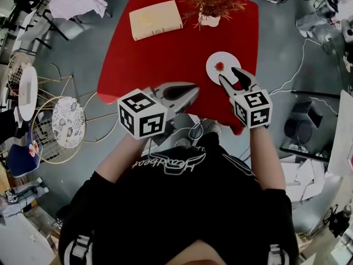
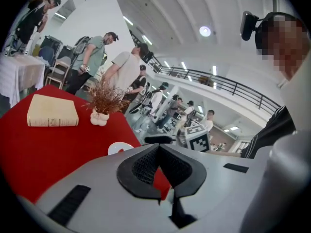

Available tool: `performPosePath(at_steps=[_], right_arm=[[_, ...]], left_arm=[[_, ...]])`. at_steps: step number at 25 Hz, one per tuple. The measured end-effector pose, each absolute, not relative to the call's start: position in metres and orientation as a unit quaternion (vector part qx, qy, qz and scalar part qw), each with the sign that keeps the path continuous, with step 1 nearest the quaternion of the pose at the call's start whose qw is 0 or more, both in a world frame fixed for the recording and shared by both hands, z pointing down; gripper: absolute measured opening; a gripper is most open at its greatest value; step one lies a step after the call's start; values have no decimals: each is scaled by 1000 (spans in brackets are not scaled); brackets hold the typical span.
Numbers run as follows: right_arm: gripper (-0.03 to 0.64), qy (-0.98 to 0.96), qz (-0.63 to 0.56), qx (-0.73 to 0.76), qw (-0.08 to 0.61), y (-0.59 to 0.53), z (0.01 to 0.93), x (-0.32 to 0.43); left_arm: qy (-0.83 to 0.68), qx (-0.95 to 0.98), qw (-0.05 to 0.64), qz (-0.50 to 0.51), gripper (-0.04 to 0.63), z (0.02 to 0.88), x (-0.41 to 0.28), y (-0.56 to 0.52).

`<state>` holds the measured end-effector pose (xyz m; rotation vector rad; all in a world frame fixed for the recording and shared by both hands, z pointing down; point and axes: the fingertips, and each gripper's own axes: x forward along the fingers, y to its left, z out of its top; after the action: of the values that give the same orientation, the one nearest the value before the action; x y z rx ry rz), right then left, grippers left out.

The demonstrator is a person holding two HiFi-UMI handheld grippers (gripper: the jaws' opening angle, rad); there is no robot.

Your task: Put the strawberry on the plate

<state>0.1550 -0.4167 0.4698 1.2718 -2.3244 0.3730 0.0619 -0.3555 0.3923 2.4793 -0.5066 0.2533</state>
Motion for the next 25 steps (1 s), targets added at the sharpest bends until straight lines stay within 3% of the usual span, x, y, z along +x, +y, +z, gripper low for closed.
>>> performPosePath(at_steps=[2,4,9,13,25], right_arm=[[164,-838,127,491,200,-396,444,153],[71,-830,126,519,160,-377,418,151],[20,-835,144,526,68,-324,370,133],[9,-854,156,496,27,-292,345,114],[8,-867,166,470,20,-191,339,108]], left_arm=[[-175,938,284,92,6,384,55,-346],[-160,944,272,91,6,376,49,-337],[-127,957,248,81,6,354,35,-316],[-108,963,237,69,6,339,34,-301],[-93,966,231,65,6,329,54,-213]])
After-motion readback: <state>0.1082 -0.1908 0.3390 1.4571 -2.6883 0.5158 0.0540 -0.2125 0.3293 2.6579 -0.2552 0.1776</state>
